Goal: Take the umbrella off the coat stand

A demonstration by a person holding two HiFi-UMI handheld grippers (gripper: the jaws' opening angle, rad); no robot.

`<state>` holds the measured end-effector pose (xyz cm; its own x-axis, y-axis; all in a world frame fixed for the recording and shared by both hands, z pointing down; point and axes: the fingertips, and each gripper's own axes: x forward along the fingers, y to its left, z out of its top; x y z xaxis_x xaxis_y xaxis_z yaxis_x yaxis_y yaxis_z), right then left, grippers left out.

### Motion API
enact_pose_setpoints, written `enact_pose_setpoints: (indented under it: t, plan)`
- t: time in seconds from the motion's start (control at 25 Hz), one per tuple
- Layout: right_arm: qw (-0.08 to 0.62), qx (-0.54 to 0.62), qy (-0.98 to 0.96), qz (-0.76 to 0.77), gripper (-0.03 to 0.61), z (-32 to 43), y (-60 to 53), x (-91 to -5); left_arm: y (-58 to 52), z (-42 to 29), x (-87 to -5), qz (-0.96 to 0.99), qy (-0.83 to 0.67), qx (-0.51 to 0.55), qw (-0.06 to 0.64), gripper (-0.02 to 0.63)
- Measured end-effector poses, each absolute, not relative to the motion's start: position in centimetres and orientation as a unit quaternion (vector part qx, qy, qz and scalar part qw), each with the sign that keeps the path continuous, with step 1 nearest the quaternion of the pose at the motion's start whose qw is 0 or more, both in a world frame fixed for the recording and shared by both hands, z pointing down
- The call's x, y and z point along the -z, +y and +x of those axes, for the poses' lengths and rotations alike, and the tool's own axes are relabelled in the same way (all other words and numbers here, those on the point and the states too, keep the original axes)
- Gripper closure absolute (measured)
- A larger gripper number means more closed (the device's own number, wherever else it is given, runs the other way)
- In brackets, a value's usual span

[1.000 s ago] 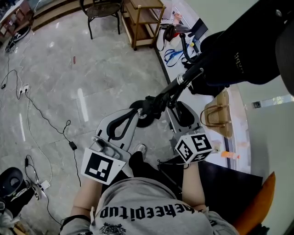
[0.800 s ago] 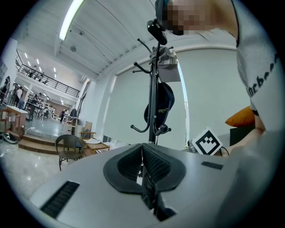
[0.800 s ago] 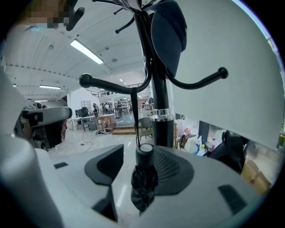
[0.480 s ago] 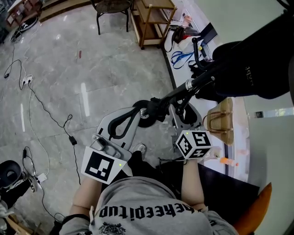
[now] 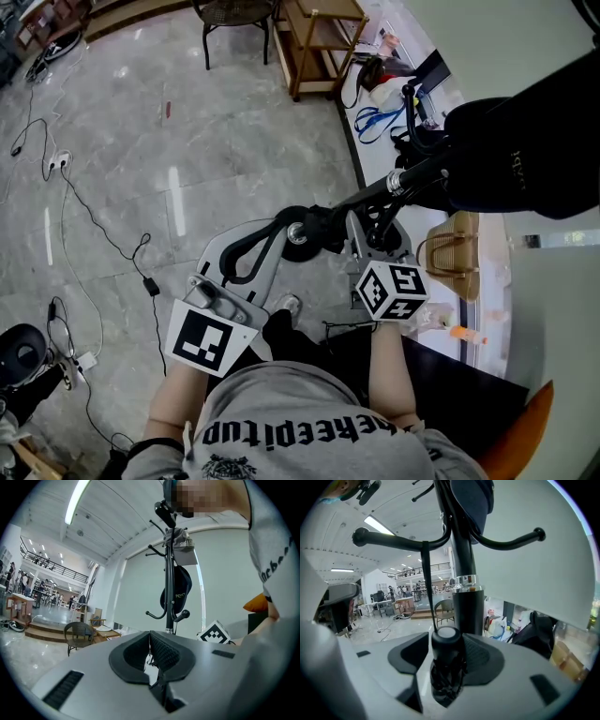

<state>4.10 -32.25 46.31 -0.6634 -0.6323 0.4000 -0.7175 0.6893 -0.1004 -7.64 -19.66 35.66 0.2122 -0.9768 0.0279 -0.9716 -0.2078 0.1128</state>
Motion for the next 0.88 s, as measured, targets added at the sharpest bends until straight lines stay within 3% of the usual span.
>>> enact_pose_setpoints:
  t: [0.88]
  plan:
    - [0.134,-0.1,-0.899,0.404,0.376,4.4,-31.1,-42.8,-19.9,-8.0,-34.7,0.796,-0.603,0.022,0.045,0.597]
